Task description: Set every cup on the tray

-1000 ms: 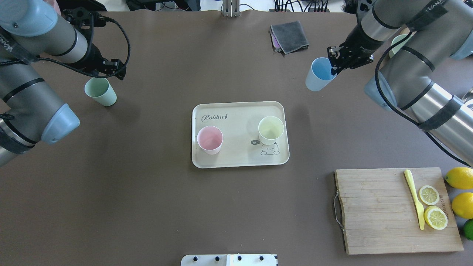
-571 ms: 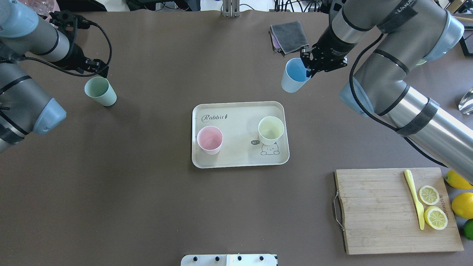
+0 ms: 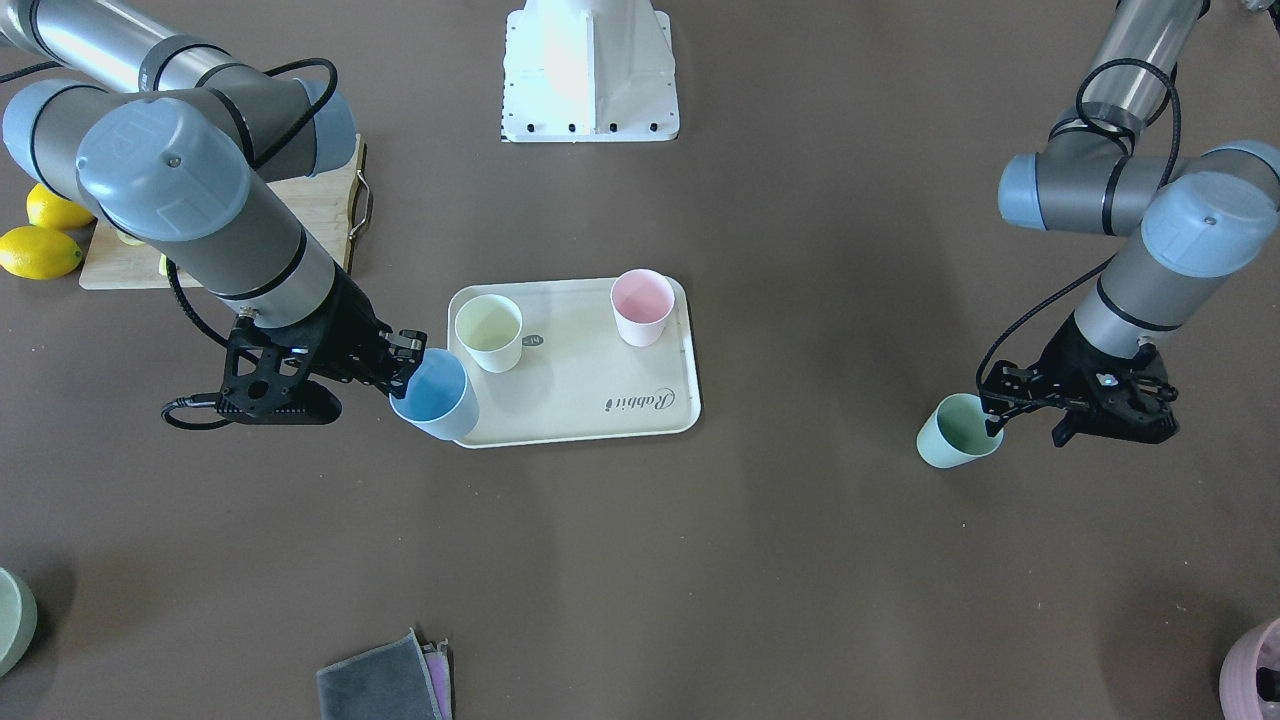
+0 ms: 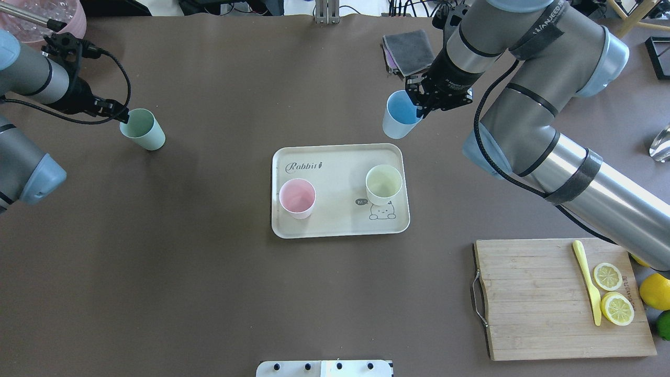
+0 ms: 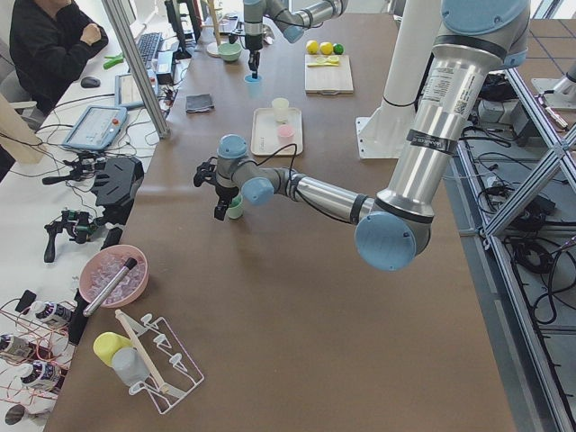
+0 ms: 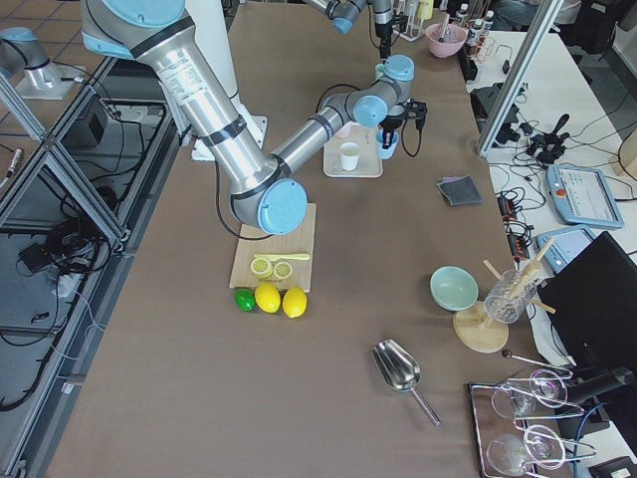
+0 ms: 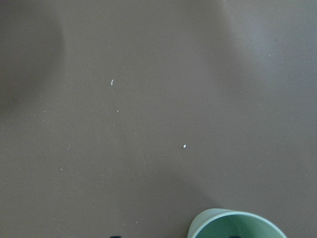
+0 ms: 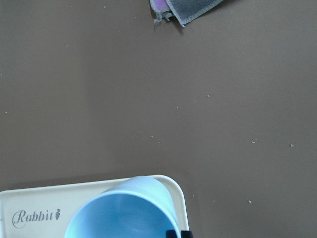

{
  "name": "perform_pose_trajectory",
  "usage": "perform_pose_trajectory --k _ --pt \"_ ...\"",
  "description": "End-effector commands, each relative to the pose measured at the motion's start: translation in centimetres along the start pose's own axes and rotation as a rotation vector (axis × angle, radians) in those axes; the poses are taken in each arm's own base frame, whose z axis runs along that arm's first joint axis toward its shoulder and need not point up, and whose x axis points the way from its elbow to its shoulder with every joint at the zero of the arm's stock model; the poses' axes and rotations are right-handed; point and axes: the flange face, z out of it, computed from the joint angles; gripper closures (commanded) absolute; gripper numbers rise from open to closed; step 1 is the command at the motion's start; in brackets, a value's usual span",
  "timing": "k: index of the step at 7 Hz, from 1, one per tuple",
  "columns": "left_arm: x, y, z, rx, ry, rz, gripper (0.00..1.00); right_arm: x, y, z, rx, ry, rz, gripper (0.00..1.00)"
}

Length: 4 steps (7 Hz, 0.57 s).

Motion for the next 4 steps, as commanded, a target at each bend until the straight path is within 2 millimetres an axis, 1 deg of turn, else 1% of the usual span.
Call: perform_pose_trajectory --k 1,2,3,4 --pt "0.4 0.7 0.5 0.0 0.013 -0.031 0.21 -1.2 1.8 2.5 0.0 0.028 -0.028 1.0" --pt "1.4 0.5 0.5 0.001 0.022 -0.049 0.21 -1.3 2.4 3.3 -0.004 0.039 -0.034 1.0" --pt "2.5 0.1 0.5 0.004 0.033 -0.054 0.22 -1.3 2.5 3.7 -0.007 0.042 -0.035 1.0" --pt "4.1 0.8 1.5 -0.016 0.042 -0.076 0.29 -1.5 3.2 4.5 -0.011 0.05 -0.042 1.0"
